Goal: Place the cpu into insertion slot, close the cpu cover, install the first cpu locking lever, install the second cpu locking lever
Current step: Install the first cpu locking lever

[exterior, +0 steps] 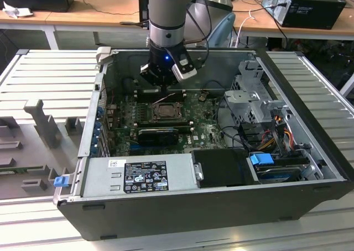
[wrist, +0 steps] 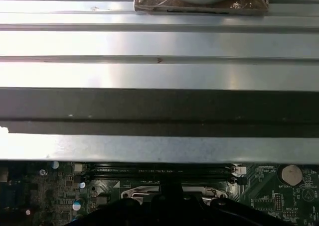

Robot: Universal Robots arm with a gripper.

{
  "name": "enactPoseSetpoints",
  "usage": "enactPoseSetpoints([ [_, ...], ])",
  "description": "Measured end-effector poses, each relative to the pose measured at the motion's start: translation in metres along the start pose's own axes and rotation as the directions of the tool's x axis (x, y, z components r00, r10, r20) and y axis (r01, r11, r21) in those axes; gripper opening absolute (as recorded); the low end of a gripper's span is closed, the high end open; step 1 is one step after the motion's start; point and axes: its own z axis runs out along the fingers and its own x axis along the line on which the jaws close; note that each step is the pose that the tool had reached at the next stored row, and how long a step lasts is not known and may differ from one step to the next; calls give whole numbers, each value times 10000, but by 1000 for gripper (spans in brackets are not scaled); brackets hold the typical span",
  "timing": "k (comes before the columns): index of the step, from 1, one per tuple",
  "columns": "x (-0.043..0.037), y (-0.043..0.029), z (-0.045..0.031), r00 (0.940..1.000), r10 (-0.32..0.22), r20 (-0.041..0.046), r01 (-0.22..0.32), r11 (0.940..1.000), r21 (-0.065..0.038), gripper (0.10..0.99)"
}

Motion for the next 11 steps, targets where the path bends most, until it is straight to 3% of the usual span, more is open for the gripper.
enactPoseSetpoints([
  [4, -66, -6, 50, 10000, -2, 0, 2, 10000, 3, 106],
  [6, -137, -4, 90, 10000, -68, -9, 68, 10000, 11, 106],
  [11, -182, 11, 131, 10000, -94, -11, 94, 10000, 12, 106],
])
